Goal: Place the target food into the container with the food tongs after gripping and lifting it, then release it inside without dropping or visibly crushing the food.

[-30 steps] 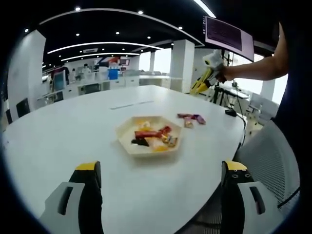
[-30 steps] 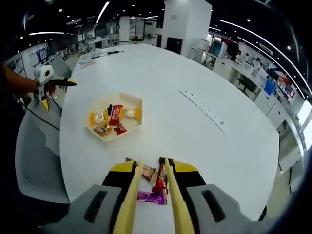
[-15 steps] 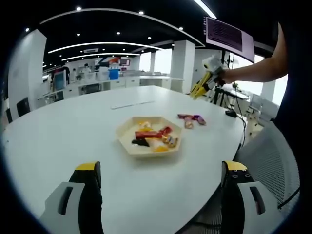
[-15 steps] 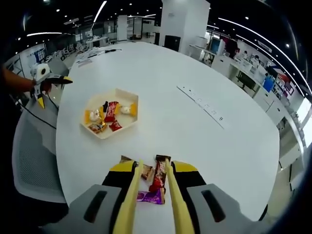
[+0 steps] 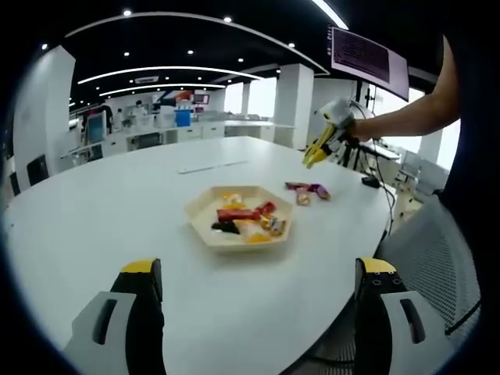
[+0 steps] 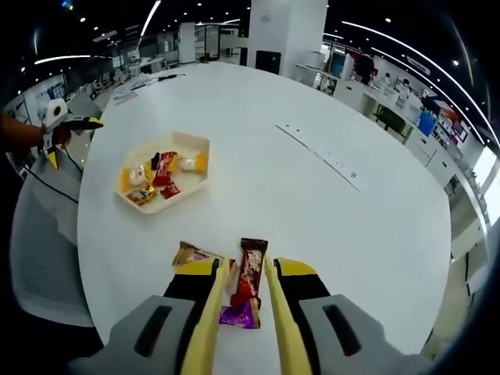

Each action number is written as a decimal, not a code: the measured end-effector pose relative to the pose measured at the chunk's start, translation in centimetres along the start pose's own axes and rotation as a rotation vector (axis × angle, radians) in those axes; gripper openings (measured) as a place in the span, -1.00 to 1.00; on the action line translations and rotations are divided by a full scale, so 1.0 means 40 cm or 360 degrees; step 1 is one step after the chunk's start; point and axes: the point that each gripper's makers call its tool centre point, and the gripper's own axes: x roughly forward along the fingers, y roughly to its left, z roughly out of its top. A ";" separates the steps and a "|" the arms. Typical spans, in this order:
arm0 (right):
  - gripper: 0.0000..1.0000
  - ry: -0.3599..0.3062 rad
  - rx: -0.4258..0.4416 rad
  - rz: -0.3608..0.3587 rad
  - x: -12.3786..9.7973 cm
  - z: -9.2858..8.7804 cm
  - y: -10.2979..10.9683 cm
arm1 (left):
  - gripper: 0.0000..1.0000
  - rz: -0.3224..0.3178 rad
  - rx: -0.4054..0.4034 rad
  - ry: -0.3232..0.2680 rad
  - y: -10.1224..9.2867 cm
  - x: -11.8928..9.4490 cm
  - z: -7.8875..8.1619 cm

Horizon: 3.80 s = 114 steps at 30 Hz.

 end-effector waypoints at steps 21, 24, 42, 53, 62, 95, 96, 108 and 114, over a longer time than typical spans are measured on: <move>-0.46 0.0064 0.0106 -0.0036 0.084 -0.074 -0.024 | 0.99 -0.0001 -0.0015 0.0003 0.001 0.000 -0.001; -0.46 0.0068 0.0109 -0.0038 0.094 -0.075 -0.022 | 0.99 -0.0001 -0.0015 0.0003 0.001 0.000 -0.001; -0.44 0.0151 0.0101 -0.0045 0.140 -0.113 -0.013 | 0.99 -0.0004 -0.0028 0.0003 0.002 -0.001 -0.001; -0.44 0.0183 0.0125 -0.0025 0.139 -0.118 -0.018 | 0.99 -0.0012 -0.0030 0.0010 0.000 0.001 -0.003; -0.45 0.0170 0.0099 -0.0011 0.147 -0.103 -0.019 | 0.99 -0.0012 -0.0033 0.0012 0.001 0.001 -0.004; -0.60 0.0230 0.0285 -0.0070 0.141 -0.128 -0.019 | 0.99 -0.0008 -0.0038 0.0010 -0.001 0.002 -0.003; -0.60 0.0235 0.0296 -0.0065 0.141 -0.128 -0.019 | 0.99 -0.0009 -0.0037 0.0011 -0.001 0.002 -0.004; -0.58 0.0198 0.0255 -0.0046 0.089 -0.057 -0.031 | 0.99 0.0006 -0.0037 -0.0015 0.003 -0.002 0.005; -0.58 0.0187 0.0220 -0.0053 0.059 -0.011 -0.048 | 0.99 0.0016 -0.0035 -0.0033 0.007 -0.004 0.010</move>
